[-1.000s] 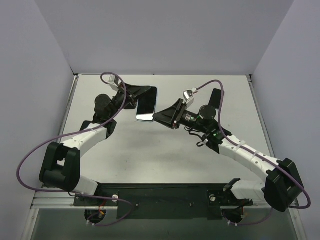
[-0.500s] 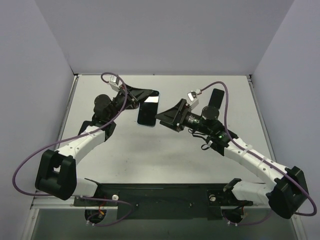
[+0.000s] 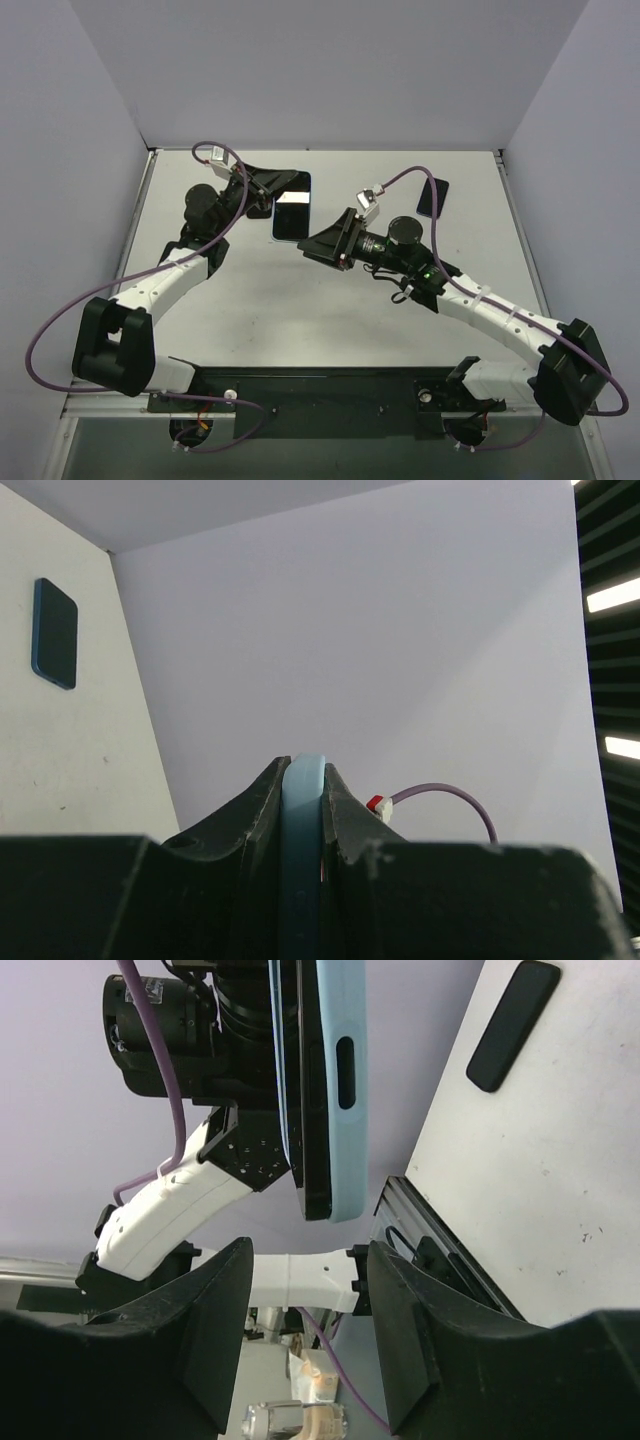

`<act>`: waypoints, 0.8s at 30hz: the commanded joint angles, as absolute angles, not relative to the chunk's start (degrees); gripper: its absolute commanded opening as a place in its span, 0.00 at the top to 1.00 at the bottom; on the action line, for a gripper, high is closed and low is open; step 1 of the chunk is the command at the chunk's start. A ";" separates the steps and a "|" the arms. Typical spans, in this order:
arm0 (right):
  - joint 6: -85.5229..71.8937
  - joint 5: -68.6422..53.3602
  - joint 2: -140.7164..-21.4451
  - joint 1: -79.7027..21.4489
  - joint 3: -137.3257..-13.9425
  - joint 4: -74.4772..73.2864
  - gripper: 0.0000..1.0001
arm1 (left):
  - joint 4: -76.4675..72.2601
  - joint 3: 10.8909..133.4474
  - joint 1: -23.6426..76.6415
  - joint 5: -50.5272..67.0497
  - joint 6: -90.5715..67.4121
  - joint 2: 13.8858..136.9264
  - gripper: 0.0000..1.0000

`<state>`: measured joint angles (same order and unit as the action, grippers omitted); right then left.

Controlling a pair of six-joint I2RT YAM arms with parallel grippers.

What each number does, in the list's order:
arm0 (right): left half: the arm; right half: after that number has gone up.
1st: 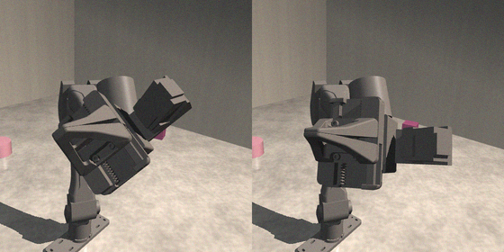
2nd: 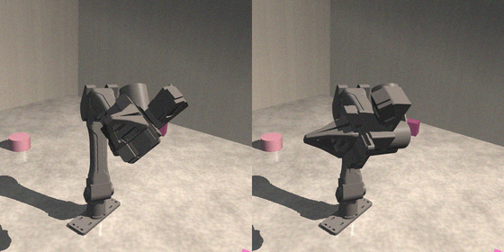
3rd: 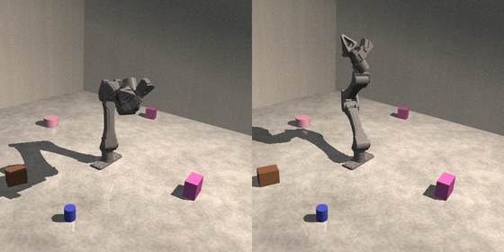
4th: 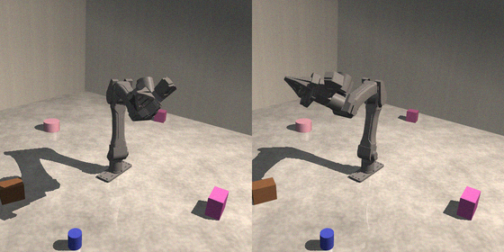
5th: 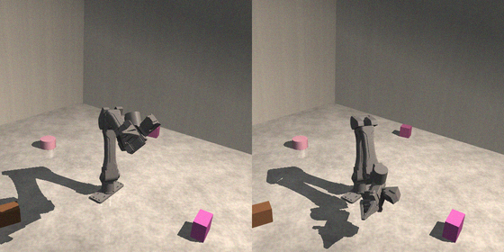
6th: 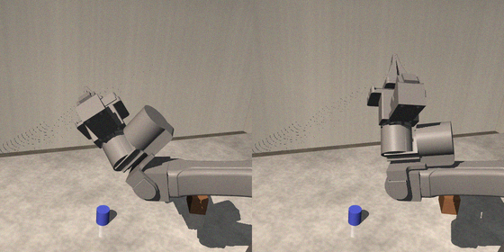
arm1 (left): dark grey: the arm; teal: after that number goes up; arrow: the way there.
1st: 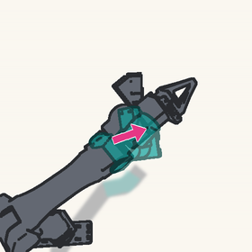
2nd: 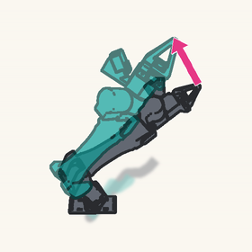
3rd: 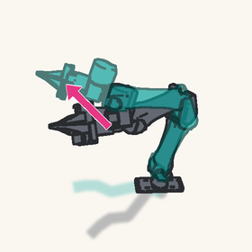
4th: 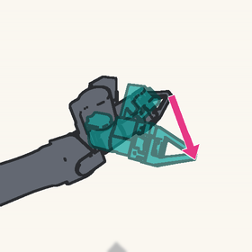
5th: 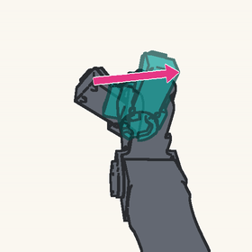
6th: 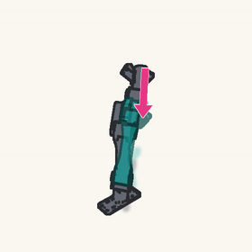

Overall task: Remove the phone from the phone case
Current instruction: Remove the phone case from the phone.

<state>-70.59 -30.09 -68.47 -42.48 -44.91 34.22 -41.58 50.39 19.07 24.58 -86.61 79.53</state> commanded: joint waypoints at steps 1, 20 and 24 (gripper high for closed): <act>-71.81 -31.55 -68.82 -42.80 -48.34 41.57 0.56 | -48.34 53.00 19.25 23.91 -89.21 79.19 1.00; -69.87 -30.50 -66.18 -41.31 -49.04 37.97 0.57 | -49.74 52.91 19.77 24.78 -90.96 79.19 1.00; -70.31 -31.02 -66.97 -40.43 -48.96 38.85 0.58 | -51.06 52.56 20.13 25.14 -92.37 79.28 1.00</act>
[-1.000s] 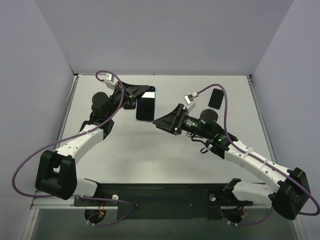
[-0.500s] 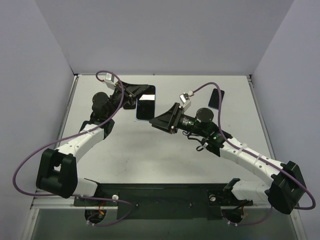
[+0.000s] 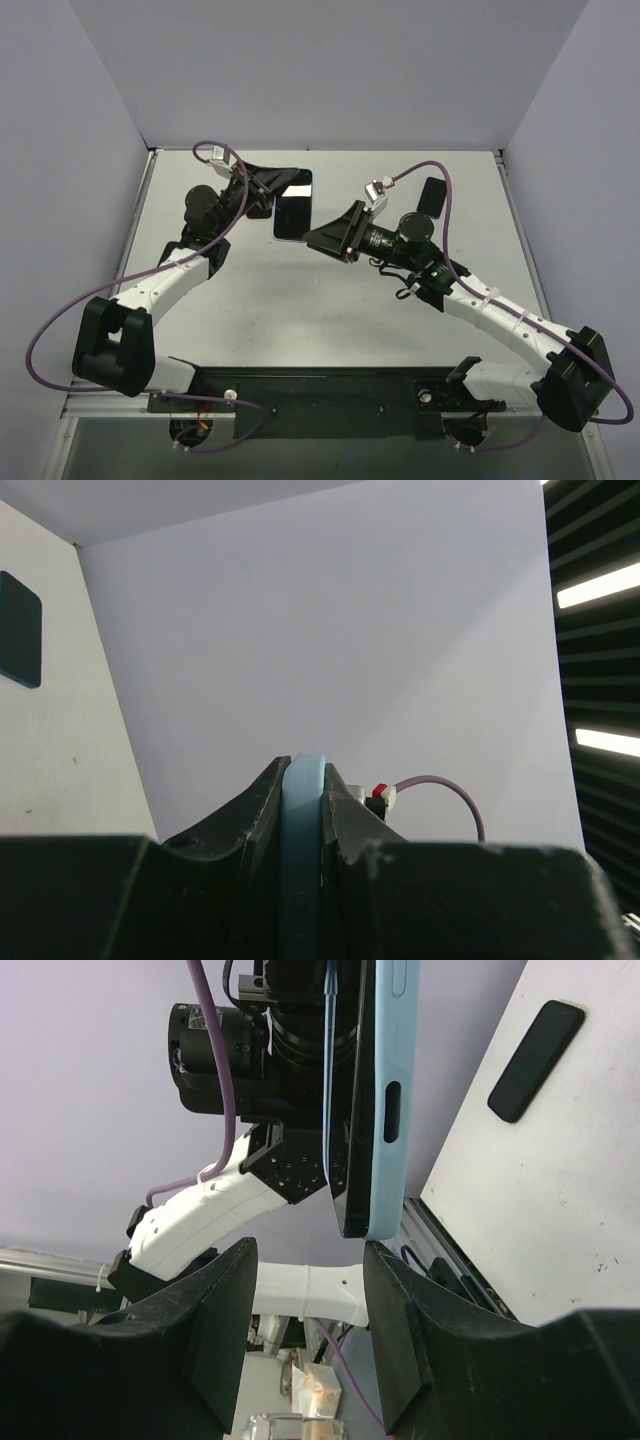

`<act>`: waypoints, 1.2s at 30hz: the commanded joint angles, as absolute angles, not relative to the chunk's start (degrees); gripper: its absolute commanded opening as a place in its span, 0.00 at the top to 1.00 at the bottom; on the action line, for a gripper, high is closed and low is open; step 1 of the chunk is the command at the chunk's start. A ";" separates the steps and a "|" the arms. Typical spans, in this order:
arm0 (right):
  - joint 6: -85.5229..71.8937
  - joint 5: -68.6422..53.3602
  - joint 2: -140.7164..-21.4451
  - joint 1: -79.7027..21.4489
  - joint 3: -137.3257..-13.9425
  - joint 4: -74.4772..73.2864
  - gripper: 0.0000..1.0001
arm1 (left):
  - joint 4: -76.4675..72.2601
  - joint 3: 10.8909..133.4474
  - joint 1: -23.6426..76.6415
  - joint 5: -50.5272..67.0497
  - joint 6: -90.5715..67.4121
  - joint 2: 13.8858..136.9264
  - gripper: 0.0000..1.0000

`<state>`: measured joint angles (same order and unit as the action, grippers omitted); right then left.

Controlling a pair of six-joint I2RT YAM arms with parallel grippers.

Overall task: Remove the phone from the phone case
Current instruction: Remove the phone case from the phone.

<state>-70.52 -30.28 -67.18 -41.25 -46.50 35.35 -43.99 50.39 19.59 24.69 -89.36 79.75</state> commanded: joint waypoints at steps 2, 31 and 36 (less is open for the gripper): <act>-70.75 -31.29 -67.41 -40.34 -48.96 39.64 0.58 | -50.80 52.56 20.39 25.14 -92.20 79.19 1.00; -70.14 -31.29 -64.77 -39.81 -47.90 38.93 0.59 | -51.24 52.74 21.53 24.87 -92.11 79.81 1.00; -71.02 -31.73 -65.66 -39.73 -47.03 40.43 0.59 | -52.11 52.47 21.53 24.87 -93.51 79.63 1.00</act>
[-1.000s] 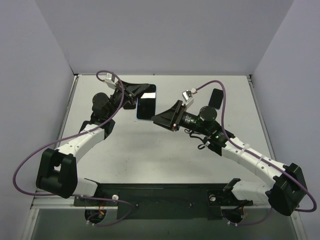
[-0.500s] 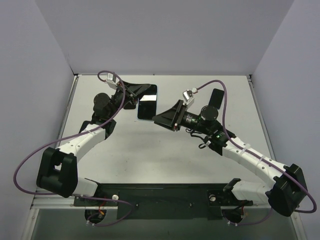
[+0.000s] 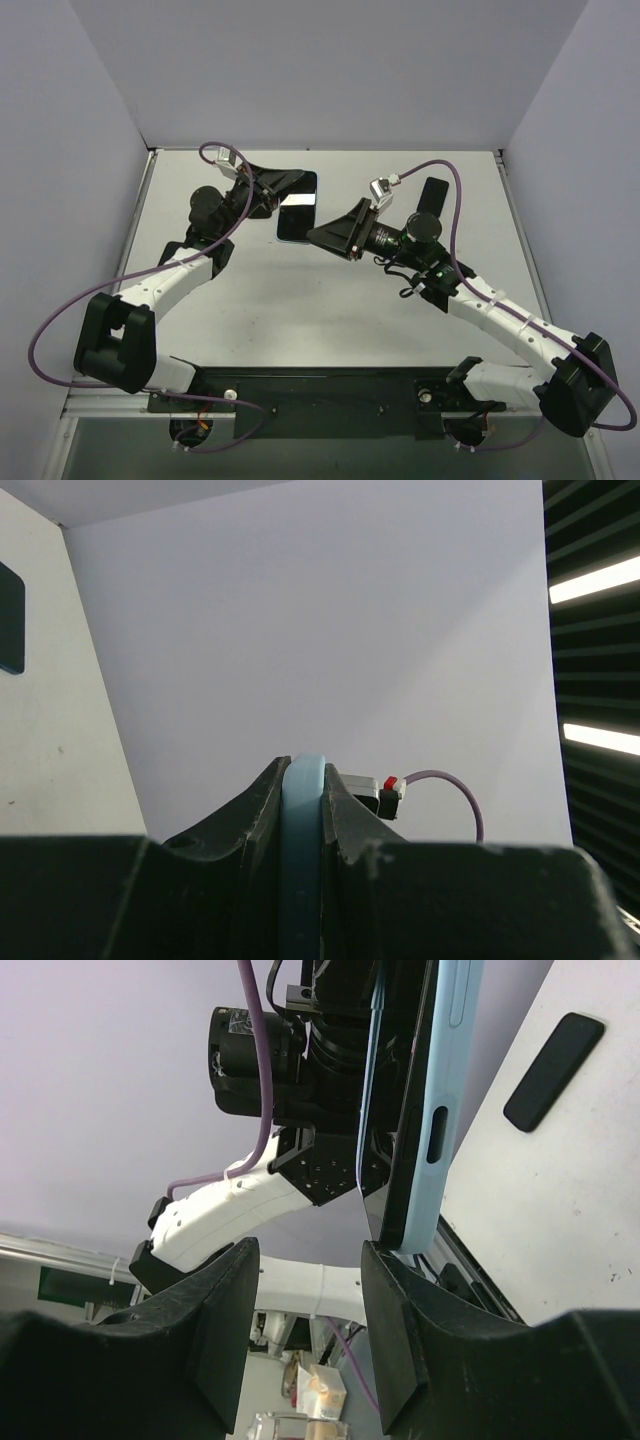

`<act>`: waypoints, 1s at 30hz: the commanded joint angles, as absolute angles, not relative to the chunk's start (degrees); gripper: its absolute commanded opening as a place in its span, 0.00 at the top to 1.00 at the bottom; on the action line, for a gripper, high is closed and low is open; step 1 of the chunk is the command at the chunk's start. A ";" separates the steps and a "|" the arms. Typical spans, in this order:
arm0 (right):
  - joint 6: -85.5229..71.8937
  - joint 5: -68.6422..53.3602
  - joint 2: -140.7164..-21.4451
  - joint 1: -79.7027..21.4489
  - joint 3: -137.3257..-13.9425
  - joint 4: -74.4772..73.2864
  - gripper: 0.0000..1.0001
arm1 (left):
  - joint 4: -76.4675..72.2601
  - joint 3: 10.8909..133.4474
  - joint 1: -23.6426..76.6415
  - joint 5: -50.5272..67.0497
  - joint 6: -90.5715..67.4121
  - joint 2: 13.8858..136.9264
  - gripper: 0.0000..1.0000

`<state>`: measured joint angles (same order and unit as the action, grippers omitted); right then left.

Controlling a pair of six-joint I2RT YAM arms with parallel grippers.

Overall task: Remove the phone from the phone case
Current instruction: Remove the phone case from the phone.

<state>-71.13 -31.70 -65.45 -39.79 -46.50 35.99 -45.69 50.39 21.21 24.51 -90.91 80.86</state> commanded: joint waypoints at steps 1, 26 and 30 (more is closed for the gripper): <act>-71.02 -31.55 -65.48 -39.73 -46.85 40.43 0.59 | -52.55 52.56 21.53 24.87 -93.95 79.72 1.00; -69.78 -32.08 -63.54 -39.64 -45.79 38.76 0.59 | -54.67 53.00 21.27 24.61 -96.94 80.24 1.00; -69.96 -31.46 -64.33 -39.64 -46.58 38.84 0.59 | -55.10 52.82 21.71 24.70 -97.38 80.07 1.00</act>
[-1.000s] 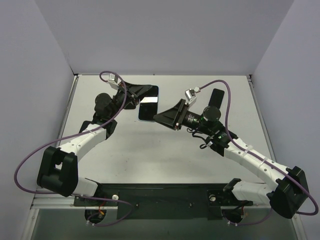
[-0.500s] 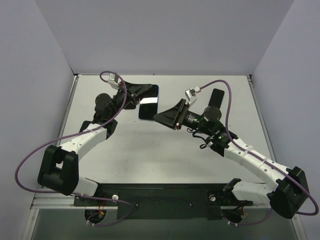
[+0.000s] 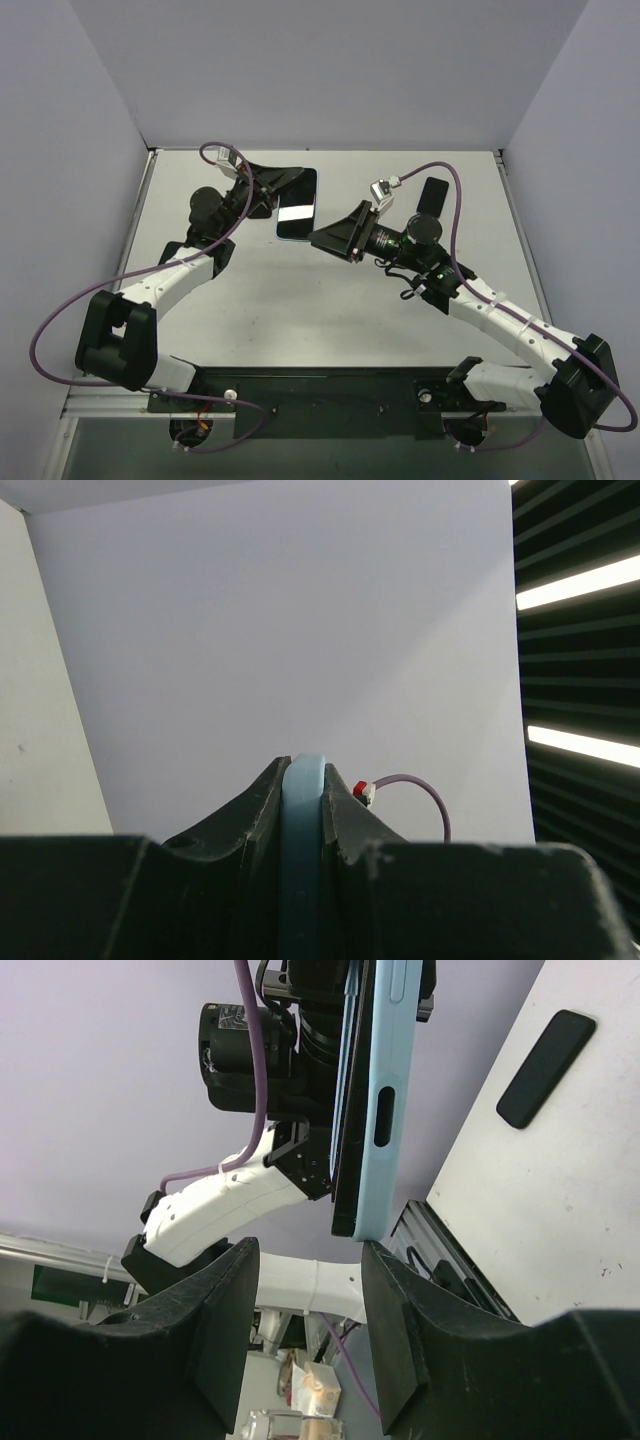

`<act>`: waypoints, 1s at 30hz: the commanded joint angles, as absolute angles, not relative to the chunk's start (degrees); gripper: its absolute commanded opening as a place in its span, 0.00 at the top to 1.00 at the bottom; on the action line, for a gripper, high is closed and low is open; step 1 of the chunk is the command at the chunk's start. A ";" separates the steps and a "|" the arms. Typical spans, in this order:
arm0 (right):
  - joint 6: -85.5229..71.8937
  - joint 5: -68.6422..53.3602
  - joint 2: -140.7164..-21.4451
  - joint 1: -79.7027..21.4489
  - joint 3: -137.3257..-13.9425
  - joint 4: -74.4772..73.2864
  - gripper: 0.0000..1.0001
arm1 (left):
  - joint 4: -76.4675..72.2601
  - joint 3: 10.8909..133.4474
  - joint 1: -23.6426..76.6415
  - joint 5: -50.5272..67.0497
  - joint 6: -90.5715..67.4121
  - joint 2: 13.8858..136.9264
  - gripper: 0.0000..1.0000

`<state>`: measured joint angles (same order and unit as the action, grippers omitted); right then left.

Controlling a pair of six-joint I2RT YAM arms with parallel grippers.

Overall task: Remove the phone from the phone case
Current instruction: Remove the phone case from the phone.

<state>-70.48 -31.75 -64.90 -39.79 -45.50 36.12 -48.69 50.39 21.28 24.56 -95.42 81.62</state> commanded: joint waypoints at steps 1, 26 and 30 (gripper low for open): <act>-70.22 -31.73 -64.68 -39.64 -46.76 39.80 0.59 | -55.19 52.74 21.80 24.70 -97.30 80.07 1.00; -69.79 -32.43 -64.34 -40.43 -48.52 38.58 0.58 | -53.09 52.65 21.36 24.87 -94.66 79.98 1.00; -69.17 -32.17 -63.20 -40.52 -48.51 37.09 0.58 | -53.26 52.65 21.44 24.79 -94.57 80.68 1.00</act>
